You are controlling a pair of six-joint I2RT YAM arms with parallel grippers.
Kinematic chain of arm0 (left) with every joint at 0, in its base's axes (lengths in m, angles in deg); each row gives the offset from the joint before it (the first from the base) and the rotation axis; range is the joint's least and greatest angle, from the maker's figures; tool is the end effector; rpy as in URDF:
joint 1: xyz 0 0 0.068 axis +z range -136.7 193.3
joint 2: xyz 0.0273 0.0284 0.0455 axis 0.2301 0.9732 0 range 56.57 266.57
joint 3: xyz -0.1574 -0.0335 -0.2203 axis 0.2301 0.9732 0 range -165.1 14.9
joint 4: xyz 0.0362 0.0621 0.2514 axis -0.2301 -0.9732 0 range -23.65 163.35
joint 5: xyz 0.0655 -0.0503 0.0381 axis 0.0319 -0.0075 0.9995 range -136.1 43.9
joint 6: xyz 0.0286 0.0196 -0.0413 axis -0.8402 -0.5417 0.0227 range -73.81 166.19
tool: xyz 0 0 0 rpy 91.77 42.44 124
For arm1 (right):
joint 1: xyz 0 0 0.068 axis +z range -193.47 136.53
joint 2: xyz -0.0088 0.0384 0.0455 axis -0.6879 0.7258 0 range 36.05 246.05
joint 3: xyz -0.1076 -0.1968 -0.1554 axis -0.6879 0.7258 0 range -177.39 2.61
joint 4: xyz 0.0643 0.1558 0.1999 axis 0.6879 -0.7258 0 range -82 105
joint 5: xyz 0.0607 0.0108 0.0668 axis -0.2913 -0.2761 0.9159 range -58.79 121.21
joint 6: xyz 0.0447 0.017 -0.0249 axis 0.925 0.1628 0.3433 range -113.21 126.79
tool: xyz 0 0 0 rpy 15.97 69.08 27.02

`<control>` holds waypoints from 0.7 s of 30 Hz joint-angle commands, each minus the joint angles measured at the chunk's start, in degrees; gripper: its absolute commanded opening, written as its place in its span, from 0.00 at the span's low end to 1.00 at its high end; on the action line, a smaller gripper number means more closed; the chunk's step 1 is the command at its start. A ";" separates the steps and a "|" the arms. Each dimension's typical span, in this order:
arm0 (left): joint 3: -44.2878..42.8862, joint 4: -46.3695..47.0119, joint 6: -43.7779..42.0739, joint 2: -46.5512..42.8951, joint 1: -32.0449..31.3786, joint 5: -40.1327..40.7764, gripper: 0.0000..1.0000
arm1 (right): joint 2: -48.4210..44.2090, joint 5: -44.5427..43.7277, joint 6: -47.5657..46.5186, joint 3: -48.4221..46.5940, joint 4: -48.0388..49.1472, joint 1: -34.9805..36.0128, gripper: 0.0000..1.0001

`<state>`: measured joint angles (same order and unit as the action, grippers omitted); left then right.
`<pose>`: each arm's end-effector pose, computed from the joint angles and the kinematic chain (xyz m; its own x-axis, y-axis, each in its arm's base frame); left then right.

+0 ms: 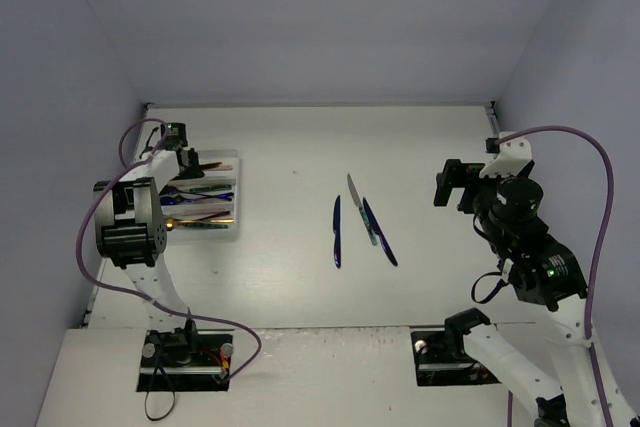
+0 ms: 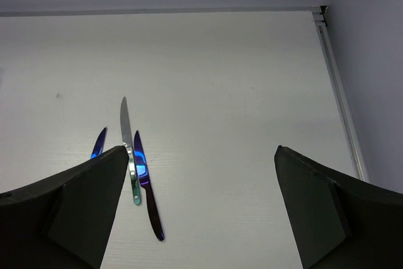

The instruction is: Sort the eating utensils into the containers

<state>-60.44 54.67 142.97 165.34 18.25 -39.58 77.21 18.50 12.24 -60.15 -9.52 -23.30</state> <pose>0.4079 0.0394 0.1923 0.2468 -0.9689 -0.0165 -0.7623 -0.1837 -0.6206 0.1298 0.0394 0.4277 -0.0599 0.0768 -0.9952 -0.1250 0.9886 0.0838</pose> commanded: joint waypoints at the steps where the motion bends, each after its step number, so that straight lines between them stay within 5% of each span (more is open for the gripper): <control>1: -3.82 4.53 3.99 0.18 0.14 -1.76 0.03 | 1.64 -2.49 -1.05 0.45 3.60 -0.39 1.00; 14: -8.70 -0.25 -5.29 -2.19 -0.70 -0.43 0.51 | 1.87 -2.51 -1.50 0.53 3.68 -0.39 1.00; 21: -10.38 -4.31 -26.29 -9.02 -8.24 0.17 0.57 | 0.88 -1.97 -1.53 0.48 3.68 -0.39 1.00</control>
<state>-66.75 53.09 133.25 164.20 16.36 -40.83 78.00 17.54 11.39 -58.95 -9.54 -23.30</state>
